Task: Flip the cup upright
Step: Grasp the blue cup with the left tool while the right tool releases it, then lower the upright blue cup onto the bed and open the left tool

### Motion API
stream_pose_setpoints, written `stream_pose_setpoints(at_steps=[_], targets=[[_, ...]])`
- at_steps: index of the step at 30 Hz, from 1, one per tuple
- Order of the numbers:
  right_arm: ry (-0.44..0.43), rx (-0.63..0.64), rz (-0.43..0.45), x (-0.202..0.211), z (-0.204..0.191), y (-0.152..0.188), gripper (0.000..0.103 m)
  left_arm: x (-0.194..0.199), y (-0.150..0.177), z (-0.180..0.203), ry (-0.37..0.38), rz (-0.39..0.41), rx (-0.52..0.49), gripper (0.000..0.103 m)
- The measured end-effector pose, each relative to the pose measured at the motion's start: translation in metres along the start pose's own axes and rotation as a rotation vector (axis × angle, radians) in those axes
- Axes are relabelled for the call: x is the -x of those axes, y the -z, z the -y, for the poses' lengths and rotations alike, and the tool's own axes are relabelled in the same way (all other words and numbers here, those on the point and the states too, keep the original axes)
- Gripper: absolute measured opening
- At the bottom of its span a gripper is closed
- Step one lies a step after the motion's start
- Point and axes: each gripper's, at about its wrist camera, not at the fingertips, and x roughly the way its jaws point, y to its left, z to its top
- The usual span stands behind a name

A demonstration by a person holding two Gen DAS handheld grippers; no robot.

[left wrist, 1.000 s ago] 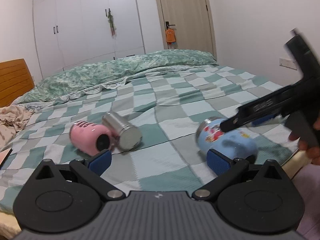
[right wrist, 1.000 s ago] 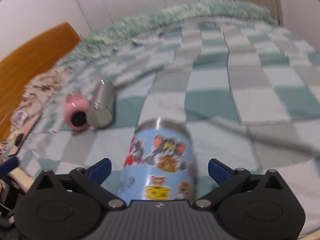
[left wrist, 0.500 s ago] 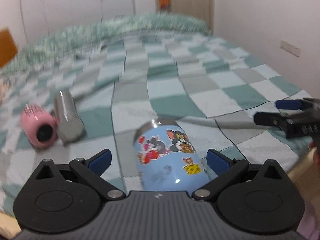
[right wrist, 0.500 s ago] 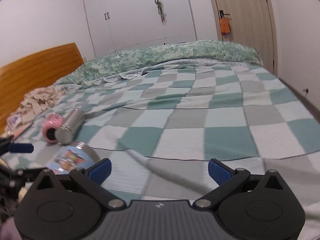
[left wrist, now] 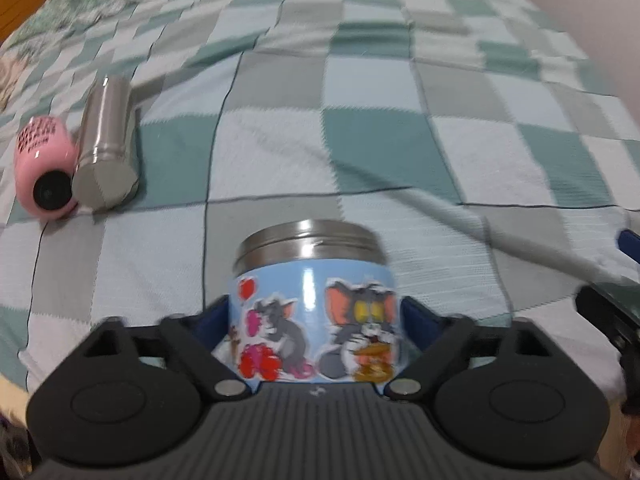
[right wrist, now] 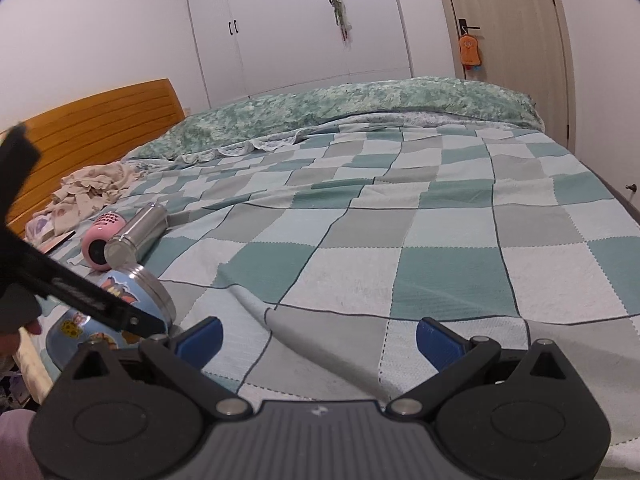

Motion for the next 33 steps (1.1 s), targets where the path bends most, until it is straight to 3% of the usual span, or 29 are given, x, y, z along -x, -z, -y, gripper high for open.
stream_pose_setpoints(at_steps=[3,8,24,29,33], targets=[[-0.011,-0.003,0.000,-0.001,-0.001,0.003,0.103,0.002,0.001,0.001,0.005,0.001,-0.013,0.085],[-0.011,-0.004,0.011,0.003,-0.006,0.009,0.103,0.016,0.014,-0.006,0.036,0.073,-0.001,0.085],[0.030,0.014,0.186,0.031,-0.054,0.035,0.103,0.080,0.079,-0.038,0.186,0.437,-0.042,0.084],[0.077,0.048,0.253,0.031,-0.065,0.033,0.103,0.095,0.067,-0.029,0.195,0.593,-0.089,0.085],[0.143,0.077,0.307,0.028,-0.069,0.029,0.103,0.085,0.043,-0.016,0.211,0.691,-0.086,0.085]])
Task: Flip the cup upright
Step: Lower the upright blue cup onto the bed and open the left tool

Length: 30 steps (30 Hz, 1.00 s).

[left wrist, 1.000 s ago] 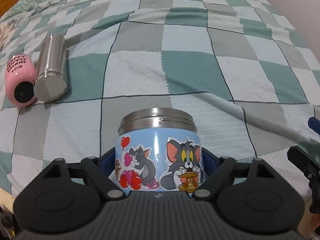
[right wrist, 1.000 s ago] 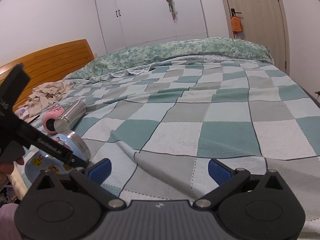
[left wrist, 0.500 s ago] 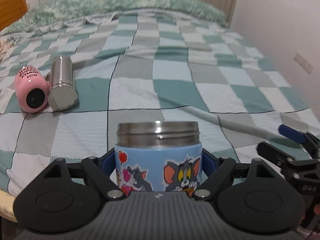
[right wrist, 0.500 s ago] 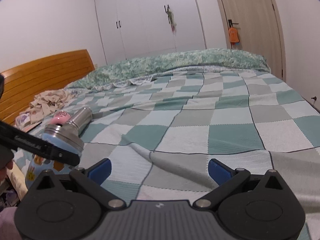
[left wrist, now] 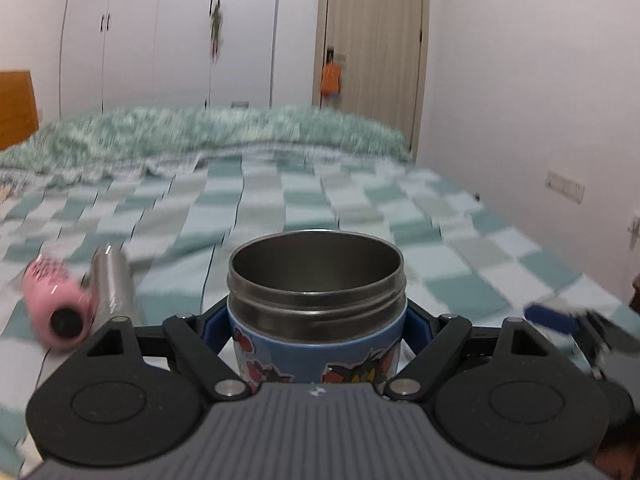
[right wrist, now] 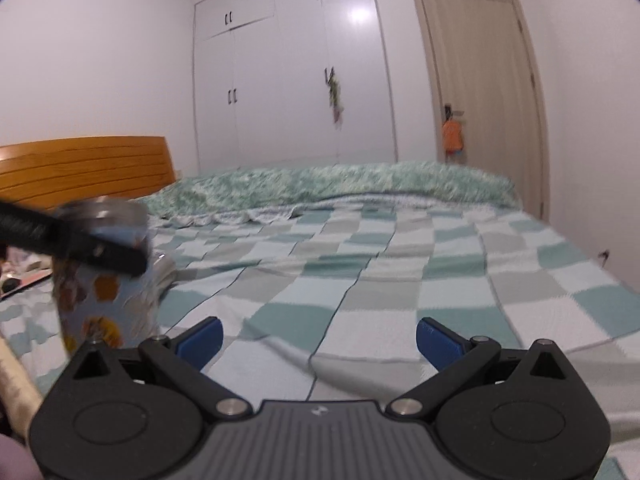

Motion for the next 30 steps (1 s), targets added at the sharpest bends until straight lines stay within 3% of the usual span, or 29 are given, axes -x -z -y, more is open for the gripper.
stream_pose_setpoints(at_steps=[4,10,13,17,18,21,25,26,28,30], targets=[[0.082,0.028,0.057,-0.001,0.002,0.001,0.103,-0.032,-0.001,0.010,0.035,0.081,-0.028,0.085],[0.194,0.025,0.060,-0.003,0.020,0.002,0.103,-0.078,-0.001,0.038,0.121,0.099,-0.048,0.085],[0.225,0.027,0.039,-0.007,0.028,0.005,0.103,-0.098,0.009,0.045,0.106,0.112,-0.069,0.085],[0.232,0.024,0.014,-0.010,0.036,0.011,0.103,-0.123,0.035,0.050,0.081,0.069,-0.127,0.085],[0.231,0.024,0.011,-0.011,0.037,0.012,0.103,-0.119,0.041,0.051,0.085,0.112,-0.149,0.085],[0.225,0.013,0.005,-0.012,0.041,0.013,0.103,-0.115,0.044,0.055,0.077,0.117,-0.184,0.085],[0.220,0.000,0.011,-0.011,0.042,0.012,0.103,-0.114,0.044,0.053,0.078,0.116,-0.157,0.085],[0.218,0.000,0.016,-0.011,0.042,0.012,0.103,-0.113,0.042,0.052,0.076,0.113,-0.150,0.087],[0.218,0.009,0.027,-0.009,0.039,0.011,0.103,-0.103,0.039,0.049,0.068,0.121,-0.134,0.103],[0.212,0.022,0.047,-0.006,0.036,0.010,0.103,-0.080,0.032,0.038,0.082,0.181,-0.092,0.103]])
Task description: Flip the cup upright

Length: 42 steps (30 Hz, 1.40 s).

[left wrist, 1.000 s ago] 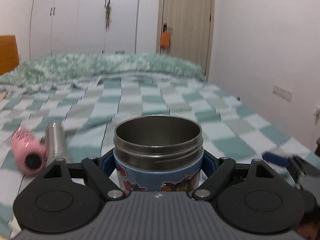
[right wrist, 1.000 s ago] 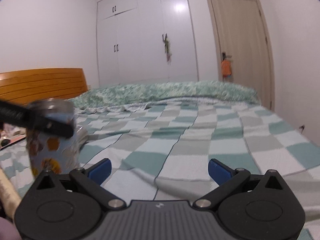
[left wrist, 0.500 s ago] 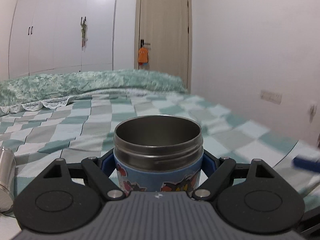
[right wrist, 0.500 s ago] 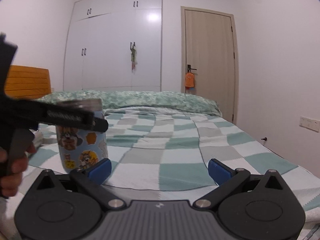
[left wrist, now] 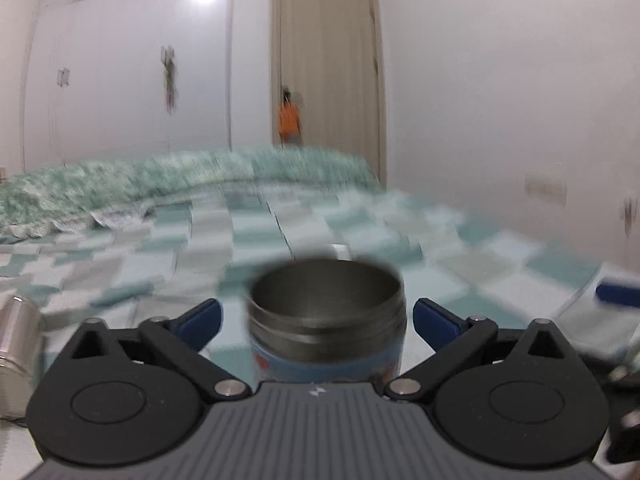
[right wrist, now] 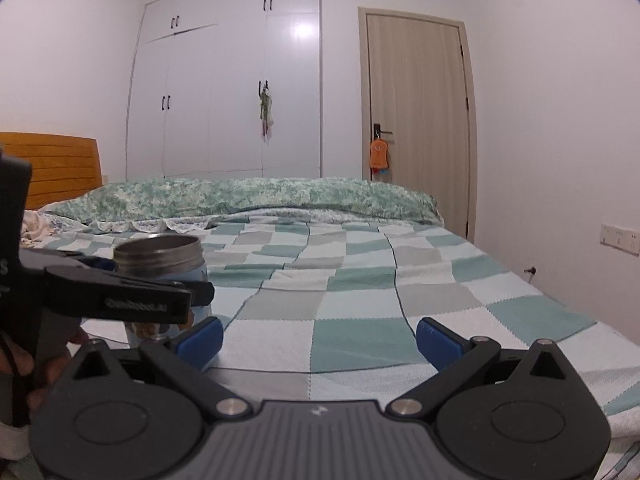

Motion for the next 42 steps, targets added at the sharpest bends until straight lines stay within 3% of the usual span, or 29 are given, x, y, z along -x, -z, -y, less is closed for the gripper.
stream_pose_setpoints(at_steps=[3,9,15,20,28,42], targets=[[-0.008,0.028,0.041,0.013,-0.007,-0.007,0.103,0.042,-0.023,-0.016,0.018,0.076,0.057,0.103],[-0.039,0.053,0.088,0.051,-0.025,-0.018,0.103,0.139,-0.053,-0.040,-0.085,0.185,0.018,0.103],[-0.090,0.070,0.098,0.089,-0.044,-0.014,0.103,0.200,-0.013,-0.063,-0.213,0.134,0.021,0.103],[-0.124,0.070,0.097,0.118,-0.057,0.003,0.103,0.240,0.040,-0.066,-0.303,0.149,0.064,0.103],[-0.107,0.116,0.171,0.152,-0.073,0.039,0.103,0.255,0.091,-0.047,-0.369,0.217,0.034,0.103],[-0.106,0.094,0.205,0.161,-0.075,0.047,0.103,0.260,0.098,-0.044,-0.366,0.276,0.037,0.103]])
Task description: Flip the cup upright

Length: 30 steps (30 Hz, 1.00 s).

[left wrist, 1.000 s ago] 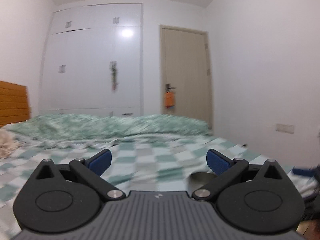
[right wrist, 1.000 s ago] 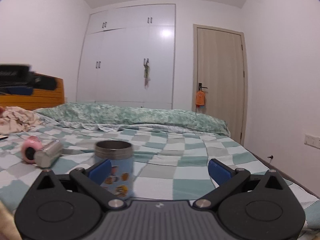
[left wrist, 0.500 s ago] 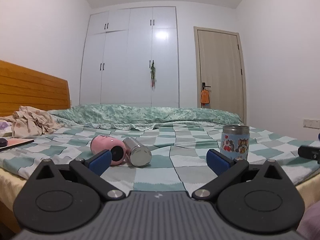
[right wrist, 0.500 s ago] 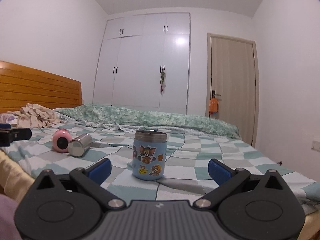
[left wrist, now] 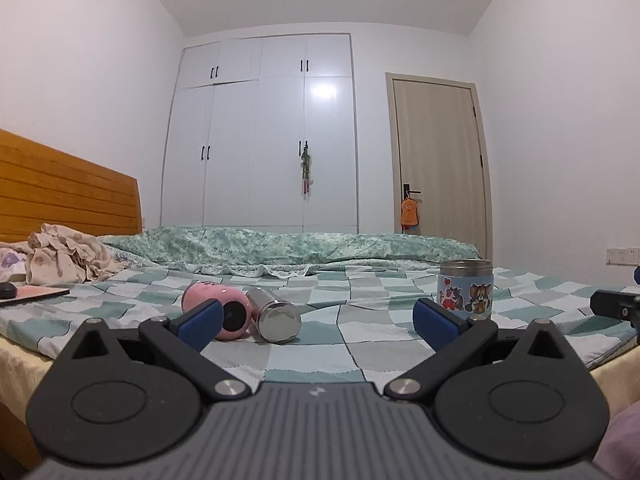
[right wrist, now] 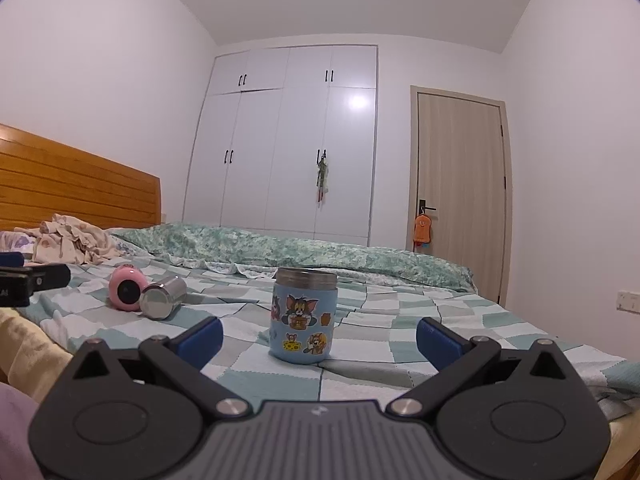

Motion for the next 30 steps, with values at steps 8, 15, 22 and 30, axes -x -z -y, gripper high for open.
stream_pose_setpoints(at_steps=[8,15,22,30], targets=[[0.002,-0.013,0.010,0.0007,0.0015,0.0000,0.103,0.0009,0.0012,0.0034,0.006,0.007,-0.014,0.103],[0.004,-0.014,0.014,0.0017,0.0013,0.0008,0.103,0.0007,0.0023,-0.0009,0.014,0.011,-0.017,0.103],[0.003,-0.012,0.018,0.0021,0.0009,0.0016,0.103,0.0033,0.0027,-0.0019,0.018,0.020,-0.019,0.103],[0.003,-0.008,0.023,0.0035,0.0003,0.0017,0.103,0.0060,0.0033,-0.0034,0.024,0.029,-0.018,0.103]])
